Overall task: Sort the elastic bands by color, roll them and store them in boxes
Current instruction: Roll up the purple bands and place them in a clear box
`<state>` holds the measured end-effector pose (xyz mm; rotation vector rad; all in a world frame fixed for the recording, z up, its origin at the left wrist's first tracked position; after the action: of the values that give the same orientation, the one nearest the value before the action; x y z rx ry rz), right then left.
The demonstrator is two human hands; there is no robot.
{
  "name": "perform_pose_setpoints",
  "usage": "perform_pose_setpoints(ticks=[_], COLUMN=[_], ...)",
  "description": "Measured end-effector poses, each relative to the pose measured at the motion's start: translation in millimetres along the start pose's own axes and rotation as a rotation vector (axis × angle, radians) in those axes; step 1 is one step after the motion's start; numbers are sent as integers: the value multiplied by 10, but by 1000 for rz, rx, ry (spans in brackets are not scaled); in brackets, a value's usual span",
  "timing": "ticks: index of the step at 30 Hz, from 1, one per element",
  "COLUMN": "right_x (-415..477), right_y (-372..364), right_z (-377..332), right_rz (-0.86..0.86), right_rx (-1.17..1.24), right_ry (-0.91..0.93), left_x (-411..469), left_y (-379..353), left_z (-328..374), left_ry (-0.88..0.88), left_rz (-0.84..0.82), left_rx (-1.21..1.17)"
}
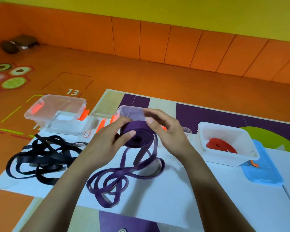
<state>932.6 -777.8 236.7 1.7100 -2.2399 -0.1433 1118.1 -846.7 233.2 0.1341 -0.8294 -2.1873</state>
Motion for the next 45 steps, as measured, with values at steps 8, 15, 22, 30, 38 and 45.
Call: perform_pose_setpoints(ticks=[8, 15, 22, 30, 38, 45], right_x=[-59, -106, -156, -146, -239, -191], right_y=[-127, -79, 76, 72, 43, 22], right_z=[108, 216, 228, 223, 542, 553], right_rz=[-13, 72, -1, -21, 120, 206], right_rx=[182, 236, 150, 197, 377, 408], right_ry=[-19, -17, -60, -84, -198, -232], left_x=[-81, -95, -86, 44, 17, -75], left_y=[-45, -187, -105, 10, -91, -283], left_z=[-53, -59, -120, 23, -74, -54], left_ry=[81, 187, 228, 123, 213, 382], left_rz=[103, 158, -41, -175, 69, -54], left_rx=[-348, -573, -278, -208, -538, -733])
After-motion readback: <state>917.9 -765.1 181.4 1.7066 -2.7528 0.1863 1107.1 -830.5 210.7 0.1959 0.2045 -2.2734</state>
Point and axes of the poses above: each hand's wrist, its own x-axis towards the middle knuckle, its own y-axis out of the back of the hand, z = x × y, the point moved 4 cm from there along x, towards the middle knuckle
